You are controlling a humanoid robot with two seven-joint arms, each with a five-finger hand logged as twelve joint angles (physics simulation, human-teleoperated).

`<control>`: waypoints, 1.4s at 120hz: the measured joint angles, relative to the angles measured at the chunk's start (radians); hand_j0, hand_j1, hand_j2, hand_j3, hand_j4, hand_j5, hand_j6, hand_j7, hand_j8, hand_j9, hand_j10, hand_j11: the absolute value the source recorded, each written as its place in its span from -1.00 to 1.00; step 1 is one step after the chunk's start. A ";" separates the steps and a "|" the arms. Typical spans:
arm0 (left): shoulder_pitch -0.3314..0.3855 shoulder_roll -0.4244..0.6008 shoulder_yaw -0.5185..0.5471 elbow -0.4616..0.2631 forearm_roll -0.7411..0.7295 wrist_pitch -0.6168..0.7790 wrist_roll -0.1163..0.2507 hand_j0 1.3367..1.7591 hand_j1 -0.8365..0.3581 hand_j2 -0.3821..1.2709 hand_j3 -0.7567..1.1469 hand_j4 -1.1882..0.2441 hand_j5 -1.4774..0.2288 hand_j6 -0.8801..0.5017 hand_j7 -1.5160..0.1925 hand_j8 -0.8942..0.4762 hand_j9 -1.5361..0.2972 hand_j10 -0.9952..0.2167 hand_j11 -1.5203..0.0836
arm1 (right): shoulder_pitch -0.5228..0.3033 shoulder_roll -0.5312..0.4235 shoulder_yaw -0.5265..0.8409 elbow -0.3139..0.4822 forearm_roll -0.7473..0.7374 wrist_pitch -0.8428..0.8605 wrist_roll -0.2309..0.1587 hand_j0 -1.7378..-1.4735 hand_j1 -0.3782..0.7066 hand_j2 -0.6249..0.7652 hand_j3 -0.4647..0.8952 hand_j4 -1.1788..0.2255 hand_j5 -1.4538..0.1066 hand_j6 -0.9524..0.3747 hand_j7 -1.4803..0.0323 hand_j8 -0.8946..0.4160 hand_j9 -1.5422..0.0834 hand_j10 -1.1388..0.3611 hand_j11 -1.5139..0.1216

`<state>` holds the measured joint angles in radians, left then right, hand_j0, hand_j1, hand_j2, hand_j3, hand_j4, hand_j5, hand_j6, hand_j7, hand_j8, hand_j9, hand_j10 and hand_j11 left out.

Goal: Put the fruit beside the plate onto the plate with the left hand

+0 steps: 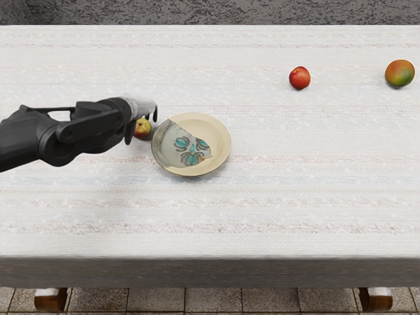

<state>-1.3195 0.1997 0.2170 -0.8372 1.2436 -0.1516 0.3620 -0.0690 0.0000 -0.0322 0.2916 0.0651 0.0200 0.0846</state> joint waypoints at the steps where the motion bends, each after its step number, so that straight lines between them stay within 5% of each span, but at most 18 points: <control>1: 0.000 0.000 0.000 0.000 0.000 0.000 0.000 0.52 0.23 -0.44 -0.21 0.13 0.15 -0.28 0.20 -0.25 0.14 0.01 0.28 | 0.000 0.000 0.000 0.000 0.000 0.000 0.000 -0.40 -0.87 -0.11 -0.32 0.63 0.80 0.38 0.89 0.31 0.84 0.47 0.79; 47: 0.002 -0.006 0.026 0.015 0.000 0.001 0.000 0.52 -0.04 -0.40 -0.21 -0.08 -0.05 -0.45 -0.02 -0.46 -0.06 -0.22 0.05 | 0.000 0.000 0.000 0.000 -0.001 0.001 0.000 -0.40 -0.87 -0.11 -0.32 0.63 0.80 0.38 0.89 0.31 0.84 0.47 0.79; 65: 0.003 -0.006 0.038 0.020 0.001 0.004 0.000 0.51 -0.13 -0.25 -0.20 -0.15 -0.20 -0.38 -0.17 -0.59 -0.21 -0.37 -0.11 | 0.000 0.000 0.000 0.000 -0.001 0.001 0.000 -0.40 -0.87 -0.11 -0.32 0.63 0.80 0.38 0.89 0.31 0.84 0.47 0.79; 86: 0.005 -0.017 0.043 0.027 0.002 0.005 0.001 0.48 -0.10 -0.34 -0.20 -0.09 -0.39 -0.32 -0.37 -0.54 -0.39 -0.54 -0.32 | 0.000 0.000 0.000 0.000 -0.001 0.002 0.000 -0.40 -0.87 -0.11 -0.32 0.63 0.80 0.38 0.89 0.31 0.84 0.47 0.79; 95: 0.007 -0.029 0.043 0.038 0.003 0.003 0.002 0.46 -0.24 -0.01 -0.20 -0.04 -0.48 -0.22 -0.44 -0.47 -0.46 -0.59 -0.40 | 0.000 0.000 0.000 0.000 -0.001 0.002 0.000 -0.40 -0.87 -0.11 -0.32 0.63 0.80 0.38 0.89 0.31 0.84 0.47 0.79; 100: 0.006 -0.030 0.043 0.041 0.002 0.003 0.002 0.46 -0.26 0.01 -0.20 -0.03 -0.51 -0.22 -0.47 -0.48 -0.48 -0.62 -0.43 | 0.000 0.000 0.000 0.000 -0.001 0.002 0.000 -0.40 -0.87 -0.11 -0.32 0.63 0.80 0.38 0.89 0.31 0.84 0.47 0.79; 113: -0.005 -0.029 0.043 0.046 -0.010 -0.002 0.000 0.46 -0.17 -0.13 -0.20 0.01 -0.59 -0.20 -0.53 -0.48 -0.55 -0.67 -0.50 | 0.000 0.000 0.000 0.000 -0.001 0.002 0.000 -0.40 -0.87 -0.11 -0.32 0.63 0.80 0.38 0.89 0.31 0.84 0.47 0.79; 134: -0.030 -0.013 0.043 0.046 -0.069 -0.009 -0.036 0.45 -0.19 -0.04 -0.20 0.06 -0.66 -0.19 -0.61 -0.46 -0.60 -0.70 -0.57 | 0.000 0.000 0.000 0.000 -0.001 0.002 0.000 -0.40 -0.87 -0.11 -0.32 0.63 0.80 0.38 0.89 0.31 0.84 0.47 0.79; 168: -0.151 0.002 0.036 0.041 -0.162 -0.010 -0.076 0.45 -0.09 -0.15 -0.21 0.07 -0.72 -0.18 -0.63 -0.52 -0.63 -0.73 -0.62 | 0.000 0.000 0.000 0.000 -0.001 0.003 0.000 -0.40 -0.87 -0.11 -0.32 0.63 0.80 0.38 0.89 0.31 0.84 0.47 0.79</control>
<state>-1.4700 0.2015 0.2527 -0.7958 1.0820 -0.1616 0.2861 -0.0690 0.0000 -0.0322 0.2914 0.0644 0.0227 0.0845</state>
